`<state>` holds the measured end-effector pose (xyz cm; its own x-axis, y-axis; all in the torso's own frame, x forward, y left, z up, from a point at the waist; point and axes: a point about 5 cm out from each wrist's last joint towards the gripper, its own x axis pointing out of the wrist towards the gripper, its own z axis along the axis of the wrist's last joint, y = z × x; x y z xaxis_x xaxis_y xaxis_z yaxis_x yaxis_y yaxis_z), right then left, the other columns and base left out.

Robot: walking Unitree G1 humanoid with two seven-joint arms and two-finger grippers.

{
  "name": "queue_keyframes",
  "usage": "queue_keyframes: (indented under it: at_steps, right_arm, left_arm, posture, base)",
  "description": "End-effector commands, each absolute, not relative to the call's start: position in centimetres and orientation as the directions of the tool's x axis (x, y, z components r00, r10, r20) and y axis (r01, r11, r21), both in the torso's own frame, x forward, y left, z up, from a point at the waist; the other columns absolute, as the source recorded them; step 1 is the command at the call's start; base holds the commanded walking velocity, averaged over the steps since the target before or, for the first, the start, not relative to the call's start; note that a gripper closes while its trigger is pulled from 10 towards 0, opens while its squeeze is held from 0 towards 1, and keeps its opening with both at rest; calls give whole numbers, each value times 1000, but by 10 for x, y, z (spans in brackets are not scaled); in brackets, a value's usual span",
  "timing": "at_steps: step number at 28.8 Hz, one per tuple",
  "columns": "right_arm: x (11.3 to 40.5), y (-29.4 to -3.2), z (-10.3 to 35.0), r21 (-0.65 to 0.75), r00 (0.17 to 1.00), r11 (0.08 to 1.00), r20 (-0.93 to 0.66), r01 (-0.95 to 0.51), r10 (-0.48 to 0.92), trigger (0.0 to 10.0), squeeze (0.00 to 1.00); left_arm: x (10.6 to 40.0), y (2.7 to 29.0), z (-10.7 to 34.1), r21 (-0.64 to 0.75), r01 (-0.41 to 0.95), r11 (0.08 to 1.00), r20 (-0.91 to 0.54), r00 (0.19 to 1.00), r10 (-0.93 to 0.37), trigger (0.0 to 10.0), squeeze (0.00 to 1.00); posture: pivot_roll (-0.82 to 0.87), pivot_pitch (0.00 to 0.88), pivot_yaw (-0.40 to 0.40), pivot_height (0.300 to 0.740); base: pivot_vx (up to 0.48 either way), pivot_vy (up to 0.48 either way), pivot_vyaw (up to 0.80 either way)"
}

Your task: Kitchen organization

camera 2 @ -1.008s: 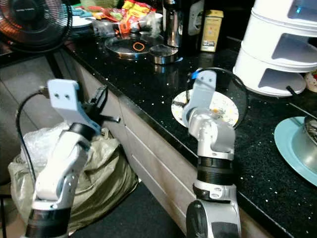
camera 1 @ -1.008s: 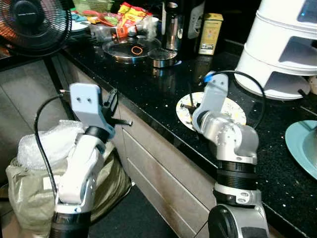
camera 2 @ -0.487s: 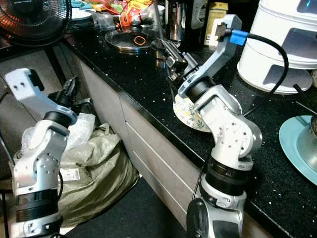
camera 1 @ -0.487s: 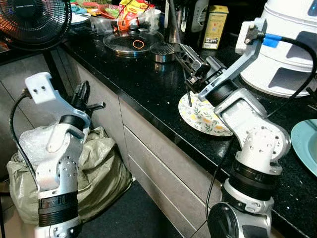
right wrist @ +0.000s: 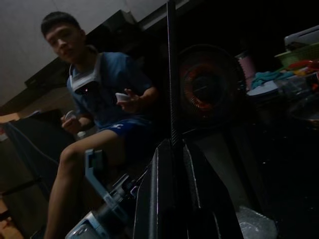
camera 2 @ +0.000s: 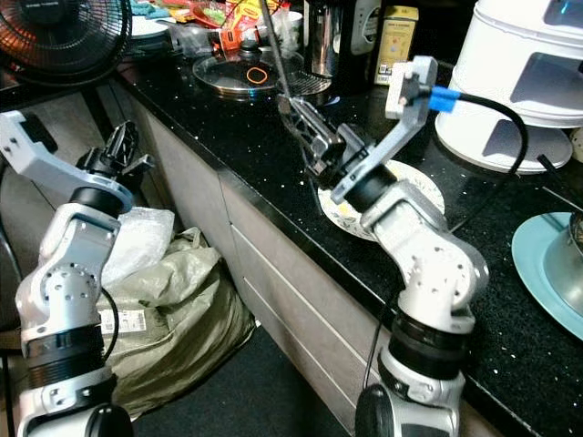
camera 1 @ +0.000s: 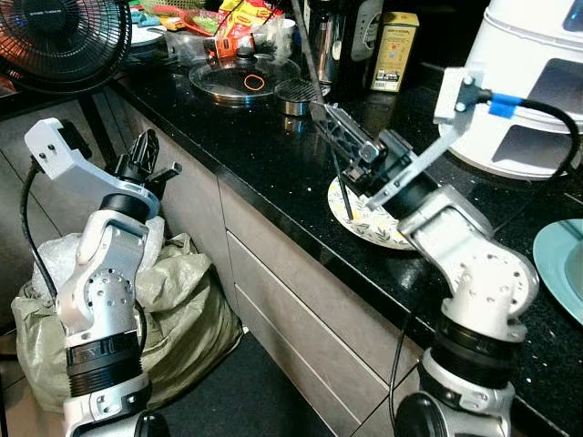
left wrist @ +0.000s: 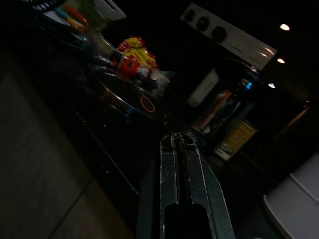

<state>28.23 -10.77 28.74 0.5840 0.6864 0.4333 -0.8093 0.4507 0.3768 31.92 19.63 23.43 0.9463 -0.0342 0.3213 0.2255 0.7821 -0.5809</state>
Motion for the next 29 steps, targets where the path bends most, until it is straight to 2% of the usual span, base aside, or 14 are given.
queue_keyframes:
  at_steps: [1,10,20,25,29]
  right_arm:
    - [275,-112,282,368,560,429,430,-825,708,10000,0]
    - [259,-124,260,376,538,408,369,-832,758,10000,0]
    - [234,-114,249,374,439,304,360,-876,823,10000,0]
    - [230,-114,249,370,420,284,366,-885,831,10000,0]
    - [228,-111,248,366,407,274,361,-889,839,10000,0]
  left_arm:
    - [320,198,235,-573,251,780,319,945,-70,10000,0]
    - [317,202,231,-553,237,799,295,952,-78,10000,0]
    - [319,204,228,-536,215,816,259,962,-83,10000,0]
    - [318,205,224,-542,198,817,241,968,-74,10000,0]
    - [315,207,216,-566,122,815,190,982,-15,10000,0]
  posture:
    - [14,0,-17,740]
    - [8,0,-20,740]
    - [-3,22,1,740]
    - [-3,25,5,740]
    - [8,36,8,740]
  base:
    - [0,0,0]
    - [0,0,-683]
    - [0,0,-799]
    - [0,0,-800]
    - [0,0,-400]
